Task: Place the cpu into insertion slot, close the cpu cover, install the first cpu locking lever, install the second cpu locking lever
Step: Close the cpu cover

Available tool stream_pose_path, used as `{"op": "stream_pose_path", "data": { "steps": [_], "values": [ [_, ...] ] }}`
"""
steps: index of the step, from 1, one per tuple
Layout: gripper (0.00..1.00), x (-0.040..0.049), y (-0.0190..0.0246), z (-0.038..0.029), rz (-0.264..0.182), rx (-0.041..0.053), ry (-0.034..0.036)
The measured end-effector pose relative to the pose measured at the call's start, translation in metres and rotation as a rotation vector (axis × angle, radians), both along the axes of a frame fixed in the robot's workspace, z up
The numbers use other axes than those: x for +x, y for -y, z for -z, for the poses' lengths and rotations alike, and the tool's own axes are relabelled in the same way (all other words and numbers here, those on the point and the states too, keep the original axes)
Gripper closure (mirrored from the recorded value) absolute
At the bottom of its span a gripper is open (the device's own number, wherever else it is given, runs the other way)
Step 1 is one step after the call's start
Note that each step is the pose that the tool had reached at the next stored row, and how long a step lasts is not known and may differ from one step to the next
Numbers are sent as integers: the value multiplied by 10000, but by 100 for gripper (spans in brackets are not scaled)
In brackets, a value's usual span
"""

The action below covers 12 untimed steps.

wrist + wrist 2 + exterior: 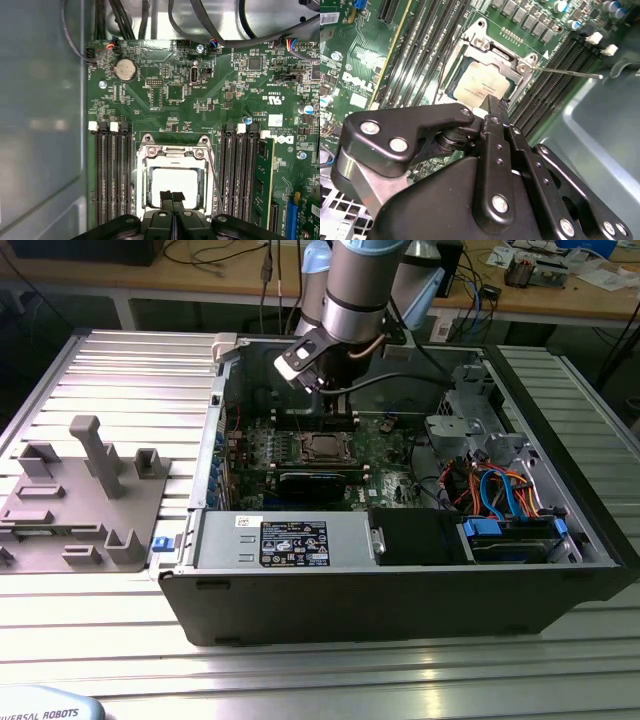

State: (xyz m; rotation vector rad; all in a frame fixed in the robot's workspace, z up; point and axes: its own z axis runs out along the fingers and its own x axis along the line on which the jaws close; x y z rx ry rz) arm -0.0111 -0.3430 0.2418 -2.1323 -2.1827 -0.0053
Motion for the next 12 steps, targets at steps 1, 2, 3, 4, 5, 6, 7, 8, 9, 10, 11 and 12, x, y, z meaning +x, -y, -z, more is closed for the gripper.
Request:
{"op": "stream_pose_path", "data": {
  "steps": [1, 2, 3, 4, 5, 6, 7, 8, 9, 10, 11, 12],
  "values": [
    [89, 0, 0, -15, -1, 16, 0],
    [89, 0, 0, -37, -1, 39, 0],
    [89, 0, 0, -52, -1, 59, 0],
    [89, 0, 0, -77, 0, 93, 0],
    [89, 0, 0, -100, -1, 129, -1],
    [89, 0, 1, -116, 0, 160, 0],
    [89, 0, 1, -123, 0, 169, 1],
    [89, 0, 1, -128, 0, 177, 1],
    [89, 0, 1, -128, 0, 178, 1],
    [89, 0, 0, -128, 0, 178, 1],
    [89, 0, 1, -130, 0, 175, 0],
    [89, 0, 1, -130, -1, 176, 0]
  ]
}}
